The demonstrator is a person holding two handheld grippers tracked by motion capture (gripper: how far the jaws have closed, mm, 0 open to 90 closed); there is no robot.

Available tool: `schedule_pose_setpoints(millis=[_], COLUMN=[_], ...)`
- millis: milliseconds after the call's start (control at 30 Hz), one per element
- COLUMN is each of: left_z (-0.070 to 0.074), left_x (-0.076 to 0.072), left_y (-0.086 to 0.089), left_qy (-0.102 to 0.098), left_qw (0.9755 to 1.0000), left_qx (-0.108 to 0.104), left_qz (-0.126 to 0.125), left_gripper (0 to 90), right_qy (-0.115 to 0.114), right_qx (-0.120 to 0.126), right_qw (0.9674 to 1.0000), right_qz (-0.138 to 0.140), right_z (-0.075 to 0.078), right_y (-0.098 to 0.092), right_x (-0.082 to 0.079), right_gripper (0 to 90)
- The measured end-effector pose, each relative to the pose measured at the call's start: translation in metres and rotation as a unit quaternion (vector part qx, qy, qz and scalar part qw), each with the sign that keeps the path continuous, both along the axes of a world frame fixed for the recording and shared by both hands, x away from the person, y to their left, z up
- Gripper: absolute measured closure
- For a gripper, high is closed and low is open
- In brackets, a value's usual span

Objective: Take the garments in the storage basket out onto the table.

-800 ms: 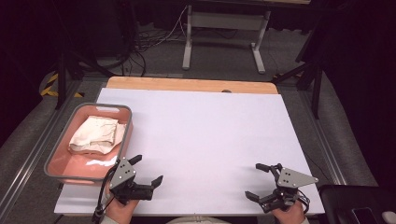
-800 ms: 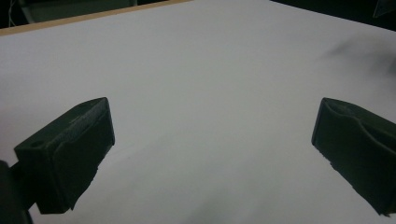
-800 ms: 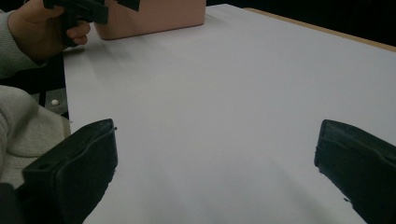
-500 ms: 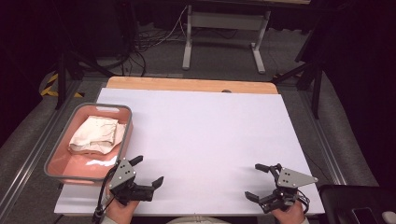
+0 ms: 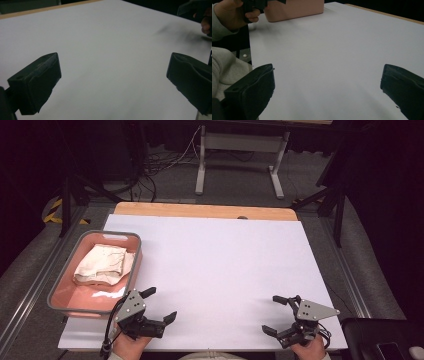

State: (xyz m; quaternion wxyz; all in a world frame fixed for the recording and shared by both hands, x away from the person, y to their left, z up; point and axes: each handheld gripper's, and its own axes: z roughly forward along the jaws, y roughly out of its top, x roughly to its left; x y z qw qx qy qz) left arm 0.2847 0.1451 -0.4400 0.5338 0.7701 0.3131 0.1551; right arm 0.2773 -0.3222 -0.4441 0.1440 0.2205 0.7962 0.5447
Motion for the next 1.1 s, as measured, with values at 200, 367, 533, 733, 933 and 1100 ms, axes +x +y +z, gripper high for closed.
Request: schedule_pose_setpoints(millis=[200, 367, 533, 733, 933, 1100], left_z=[0.009, 0.017, 0.024, 0.034, 0.044, 0.055], left_x=[0.000, 0.000, 0.003, 0.005, 0.009, 0.011], left_y=[-0.003, -0.004, -0.001, 0.002, 0.009, 0.014], left_qy=[0.001, -0.007, 0.020, 0.016, 0.015, 0.014], left_qw=[0.9996, 0.9991, 0.9990, 0.9978, 0.9972, 0.9966], left_qx=[0.023, 0.035, 0.029, 0.055, 0.063, 0.071], left_qz=[-0.015, -0.024, -0.028, -0.035, -0.038, -0.038], left_gripper=[2.0, 3.1, 3.6, 3.7, 4.0, 4.1], right_qy=[-0.001, 0.002, 0.002, 0.003, 0.004, 0.004], right_qx=[-0.002, -0.004, -0.005, -0.007, -0.012, -0.013], right_qw=[1.0000, 1.0000, 1.0000, 1.0000, 0.9999, 0.9999], right_qz=[-0.001, 0.000, 0.004, 0.006, 0.005, 0.005], right_z=[0.000, -0.001, -0.001, -0.001, -0.001, -0.001], right_y=[0.001, 0.002, 0.004, 0.005, 0.006, 0.007], right_x=[-0.001, 0.000, -0.001, 0.000, 0.000, -0.001], right_gripper=[0.0, 0.0, 0.0, 0.0, 0.0, 0.0])
